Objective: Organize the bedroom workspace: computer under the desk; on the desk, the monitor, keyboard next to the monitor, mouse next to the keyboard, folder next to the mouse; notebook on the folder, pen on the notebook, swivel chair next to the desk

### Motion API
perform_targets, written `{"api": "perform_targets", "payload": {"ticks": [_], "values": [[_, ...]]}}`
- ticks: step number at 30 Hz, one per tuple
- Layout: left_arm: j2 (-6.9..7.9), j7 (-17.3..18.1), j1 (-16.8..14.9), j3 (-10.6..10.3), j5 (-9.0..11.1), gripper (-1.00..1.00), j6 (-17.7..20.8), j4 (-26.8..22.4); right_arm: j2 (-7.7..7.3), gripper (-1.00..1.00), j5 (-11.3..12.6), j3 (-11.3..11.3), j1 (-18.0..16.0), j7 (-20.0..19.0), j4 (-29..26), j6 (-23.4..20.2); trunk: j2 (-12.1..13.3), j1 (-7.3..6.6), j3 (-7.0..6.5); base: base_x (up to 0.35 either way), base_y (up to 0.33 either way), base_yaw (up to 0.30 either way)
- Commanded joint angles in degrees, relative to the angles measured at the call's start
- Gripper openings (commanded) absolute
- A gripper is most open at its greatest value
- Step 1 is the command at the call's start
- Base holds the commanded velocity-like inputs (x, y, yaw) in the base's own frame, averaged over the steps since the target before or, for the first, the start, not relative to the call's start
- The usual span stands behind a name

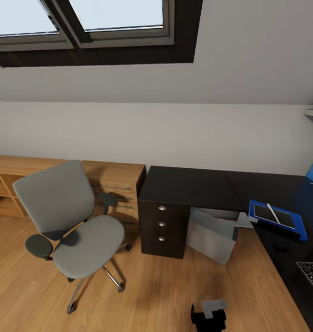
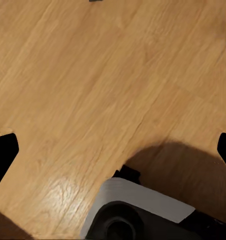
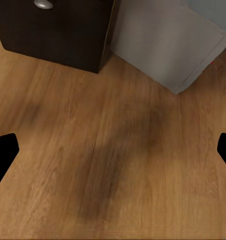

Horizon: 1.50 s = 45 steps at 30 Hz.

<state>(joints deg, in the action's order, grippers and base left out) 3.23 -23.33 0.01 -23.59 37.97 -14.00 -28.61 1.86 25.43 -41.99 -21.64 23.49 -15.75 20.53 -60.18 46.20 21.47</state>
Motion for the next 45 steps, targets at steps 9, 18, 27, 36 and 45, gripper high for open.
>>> {"api": "perform_targets", "payload": {"ticks": [9,18,27,36,45], "values": [[-0.11,-0.22,0.09,-0.40,0.76,1.00,-0.28,3.58,-0.03,1.00,0.64,-0.34,-0.07,0.24,7.29,7.34,3.58,-1.98,-1.57,0.000,0.000,0.133],[-0.14,-0.22,0.13,-0.35,0.67,1.00,-0.71,3.82,-0.04,1.00,0.48,-0.53,-0.07,0.24,14.88,17.75,7.19,-3.95,-3.19,0.000,0.000,0.276],[-0.23,-0.30,0.14,-0.31,0.56,1.00,-3.52,3.85,-0.10,1.00,0.49,-0.55,1.91,0.32,16.78,29.22,10.80,-5.93,-4.81,0.000,0.000,0.279],[-0.41,-0.31,0.13,-0.48,0.47,1.00,-4.64,6.38,0.05,1.00,0.36,-0.55,2.30,0.24,16.72,30.12,14.41,-7.91,-6.42,0.000,0.000,0.280],[-0.50,-0.30,0.12,-0.49,0.38,1.00,-4.63,6.63,0.20,1.00,0.77,-0.46,2.31,0.24,16.45,25.06,18.02,-9.88,-8.04,0.000,0.000,0.280]]}}
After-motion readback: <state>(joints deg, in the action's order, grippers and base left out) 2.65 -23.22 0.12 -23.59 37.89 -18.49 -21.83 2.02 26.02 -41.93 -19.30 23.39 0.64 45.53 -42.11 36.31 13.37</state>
